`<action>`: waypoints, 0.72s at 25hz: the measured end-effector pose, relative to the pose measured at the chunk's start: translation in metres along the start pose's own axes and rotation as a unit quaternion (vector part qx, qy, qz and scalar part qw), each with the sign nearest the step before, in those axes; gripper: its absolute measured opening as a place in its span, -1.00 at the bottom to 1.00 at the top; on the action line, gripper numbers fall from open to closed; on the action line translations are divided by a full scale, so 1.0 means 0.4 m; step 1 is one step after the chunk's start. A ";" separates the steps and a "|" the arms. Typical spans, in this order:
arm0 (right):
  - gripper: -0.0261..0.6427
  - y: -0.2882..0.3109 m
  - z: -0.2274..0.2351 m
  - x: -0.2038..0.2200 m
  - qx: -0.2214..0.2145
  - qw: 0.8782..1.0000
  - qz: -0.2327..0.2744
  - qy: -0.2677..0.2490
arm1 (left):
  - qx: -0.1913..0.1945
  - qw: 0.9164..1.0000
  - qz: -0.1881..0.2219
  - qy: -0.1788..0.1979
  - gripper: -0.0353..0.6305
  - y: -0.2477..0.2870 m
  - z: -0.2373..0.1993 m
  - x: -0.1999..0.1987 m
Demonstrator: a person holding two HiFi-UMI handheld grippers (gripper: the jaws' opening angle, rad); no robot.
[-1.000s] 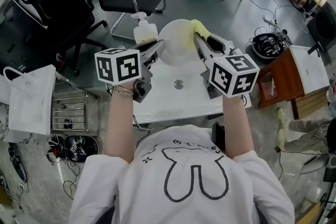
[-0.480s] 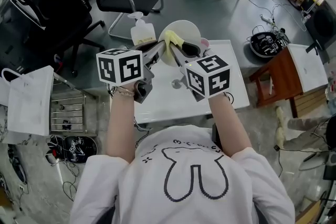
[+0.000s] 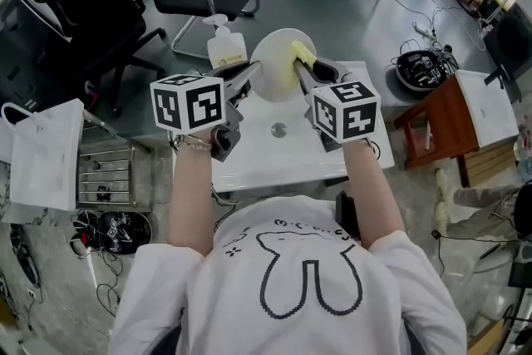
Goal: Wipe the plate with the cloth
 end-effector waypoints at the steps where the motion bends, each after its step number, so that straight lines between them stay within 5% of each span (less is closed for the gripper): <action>1: -0.77 -0.004 0.016 0.002 0.009 1.000 -0.002 0.000 | 0.002 1.000 0.001 0.000 -0.84 0.000 0.002 -0.002; 13: -0.77 -0.074 0.101 0.008 0.086 0.996 0.004 0.015 | -0.002 1.000 0.003 0.008 -0.84 -0.002 -0.002 -0.005; 18: -0.77 -0.083 -0.006 -0.031 0.007 0.995 0.049 0.088 | -0.011 1.000 0.001 0.020 -0.84 0.004 -0.013 -0.001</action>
Point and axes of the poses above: the fingertips, and each gripper's own axes: y forward along the fingers, z to its right, x out of its underside, the point moved 4 cm from there along -y, backward along the fingers, and after that the axes turned 9 degrees about z, right-handed, at the moved point
